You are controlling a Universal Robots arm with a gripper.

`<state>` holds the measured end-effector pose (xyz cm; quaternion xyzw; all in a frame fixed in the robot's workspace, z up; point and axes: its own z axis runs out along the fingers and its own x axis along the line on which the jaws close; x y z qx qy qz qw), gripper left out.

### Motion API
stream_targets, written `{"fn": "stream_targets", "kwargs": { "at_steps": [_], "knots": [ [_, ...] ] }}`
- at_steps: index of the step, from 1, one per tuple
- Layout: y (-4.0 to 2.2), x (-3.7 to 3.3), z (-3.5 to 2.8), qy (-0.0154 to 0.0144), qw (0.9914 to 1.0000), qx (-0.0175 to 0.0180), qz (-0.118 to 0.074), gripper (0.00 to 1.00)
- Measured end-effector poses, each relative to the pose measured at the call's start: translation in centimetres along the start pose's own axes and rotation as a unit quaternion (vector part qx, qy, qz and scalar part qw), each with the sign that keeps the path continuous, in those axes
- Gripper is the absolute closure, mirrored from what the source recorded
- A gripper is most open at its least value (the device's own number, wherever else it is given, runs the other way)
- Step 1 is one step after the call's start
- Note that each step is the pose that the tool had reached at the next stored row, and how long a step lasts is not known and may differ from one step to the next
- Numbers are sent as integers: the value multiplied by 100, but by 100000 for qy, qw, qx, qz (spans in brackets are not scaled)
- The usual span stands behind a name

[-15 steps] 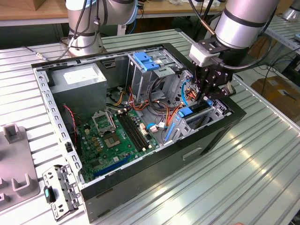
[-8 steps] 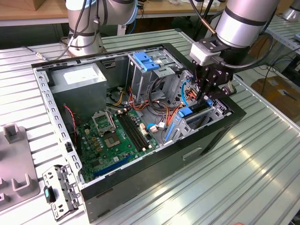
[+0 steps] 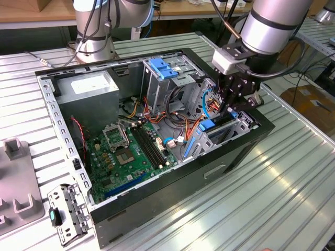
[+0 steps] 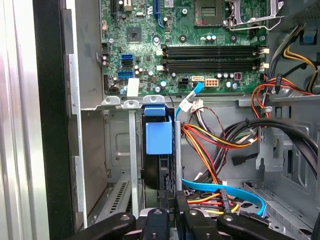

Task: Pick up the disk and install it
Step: 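Insert the first disk wire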

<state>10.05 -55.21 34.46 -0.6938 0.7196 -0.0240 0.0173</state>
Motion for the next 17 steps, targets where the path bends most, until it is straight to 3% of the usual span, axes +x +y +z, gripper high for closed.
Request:
{"fn": "stream_targets", "kwargs": {
  "at_steps": [17],
  "knots": [
    [-3, 24, 56, -13, 100000, -147, 12, 82]
  ]
}}
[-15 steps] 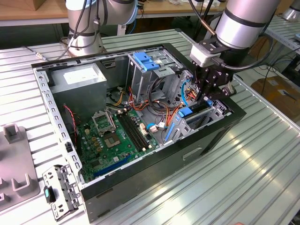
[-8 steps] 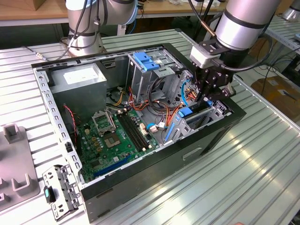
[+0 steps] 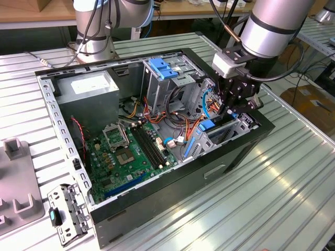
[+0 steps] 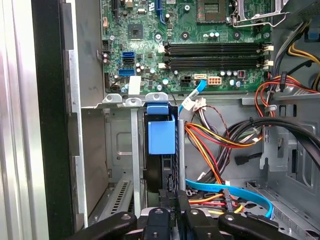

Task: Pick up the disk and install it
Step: 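Insert the first disk wire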

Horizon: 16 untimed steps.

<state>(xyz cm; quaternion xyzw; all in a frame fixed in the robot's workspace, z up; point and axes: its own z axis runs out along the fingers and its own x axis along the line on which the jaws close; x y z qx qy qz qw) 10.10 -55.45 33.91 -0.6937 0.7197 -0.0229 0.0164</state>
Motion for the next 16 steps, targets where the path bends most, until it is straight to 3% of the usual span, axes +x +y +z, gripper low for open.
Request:
{"fn": "stream_targets", "kwargs": {
  "at_steps": [3, 4, 5, 10, 11, 12, 16],
  "knots": [
    [0, 1, -8, 1, 100000, 1, 0, 81],
    [-1, 1, -13, 5, 100000, 0, -1, 75],
    [-1, 1, -24, -2, 100000, 1, 0, 75],
    [-6, 1, -111, -9, 100000, 1, 0, 75],
    [-6, 1, -112, -9, 100000, 2, 0, 76],
    [-6, 1, -113, 5, 100000, 3, 0, 89],
    [-6, 1, -113, 4, 100000, 3, 0, 89]
  ]
}}
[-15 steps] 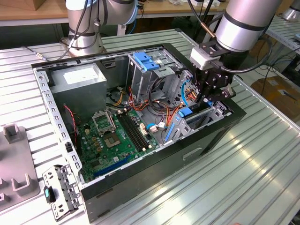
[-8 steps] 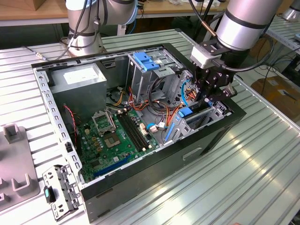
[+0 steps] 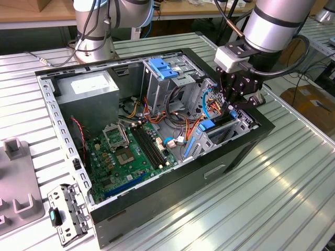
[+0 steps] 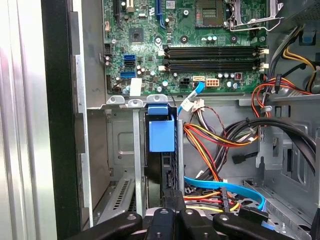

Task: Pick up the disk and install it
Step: 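Insert the first disk wire, then insert the second disk wire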

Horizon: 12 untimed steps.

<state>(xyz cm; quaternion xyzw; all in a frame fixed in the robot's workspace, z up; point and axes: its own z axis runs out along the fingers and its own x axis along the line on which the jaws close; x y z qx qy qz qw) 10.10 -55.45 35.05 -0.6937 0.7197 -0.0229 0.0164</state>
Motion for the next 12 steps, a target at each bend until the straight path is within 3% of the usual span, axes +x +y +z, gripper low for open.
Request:
{"fn": "stream_targets", "kwargs": {
  "at_steps": [12],
  "knots": [
    [6, 1, -2, 4, 100000, 7, 0, 89]
  ]
}}
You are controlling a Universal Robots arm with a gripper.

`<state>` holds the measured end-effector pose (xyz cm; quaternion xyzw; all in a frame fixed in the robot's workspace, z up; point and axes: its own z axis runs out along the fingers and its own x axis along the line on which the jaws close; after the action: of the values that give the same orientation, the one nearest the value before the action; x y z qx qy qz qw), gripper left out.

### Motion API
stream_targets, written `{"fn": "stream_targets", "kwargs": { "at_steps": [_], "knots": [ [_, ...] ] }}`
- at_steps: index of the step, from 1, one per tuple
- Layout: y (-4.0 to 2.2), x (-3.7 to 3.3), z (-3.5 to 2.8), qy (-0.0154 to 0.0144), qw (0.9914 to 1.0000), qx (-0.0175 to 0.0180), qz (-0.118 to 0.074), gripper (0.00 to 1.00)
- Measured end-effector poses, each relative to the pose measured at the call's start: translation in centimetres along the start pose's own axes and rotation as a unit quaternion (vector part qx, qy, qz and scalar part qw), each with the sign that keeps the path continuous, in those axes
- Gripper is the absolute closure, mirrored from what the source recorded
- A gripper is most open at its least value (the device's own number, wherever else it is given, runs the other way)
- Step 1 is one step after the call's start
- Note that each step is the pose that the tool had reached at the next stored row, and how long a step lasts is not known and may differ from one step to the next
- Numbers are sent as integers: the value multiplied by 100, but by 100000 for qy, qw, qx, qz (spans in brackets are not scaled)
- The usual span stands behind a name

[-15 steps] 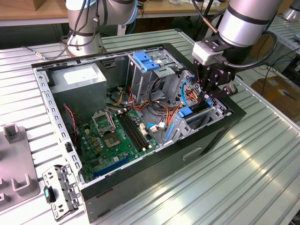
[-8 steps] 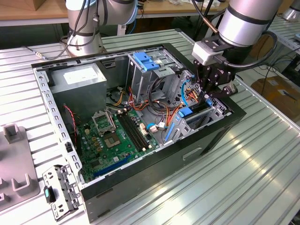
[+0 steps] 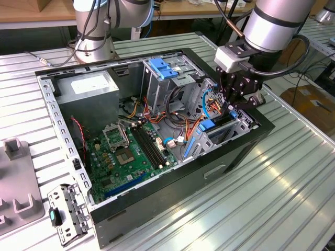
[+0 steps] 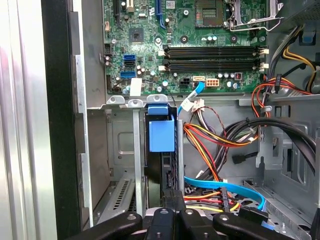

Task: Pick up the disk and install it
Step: 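Insert the second disk wire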

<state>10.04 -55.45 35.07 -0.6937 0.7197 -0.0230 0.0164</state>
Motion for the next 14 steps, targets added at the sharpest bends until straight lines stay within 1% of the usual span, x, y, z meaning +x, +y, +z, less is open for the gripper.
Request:
{"fn": "stream_targets", "kwargs": {
  "at_steps": [4, 6, 7, 8, 9, 12, 14],
  "knots": [
    [38, 1, -2, -1, 100000, -4, 0, 89],
    [38, 1, -2, -5, 100000, 1, -3, 89],
    [38, 1, -18, 5, 100000, 1, -5, 89],
    [35, 1, -71, -8, 100000, 1, -1, 89],
    [30, 2, -164, -4, 100000, 2, -2, 89],
    [23, -6, -286, 6, 100000, 3, -5, 89],
    [21, -45, -335, 24, 100000, 2, -2, 89]
  ]
}}
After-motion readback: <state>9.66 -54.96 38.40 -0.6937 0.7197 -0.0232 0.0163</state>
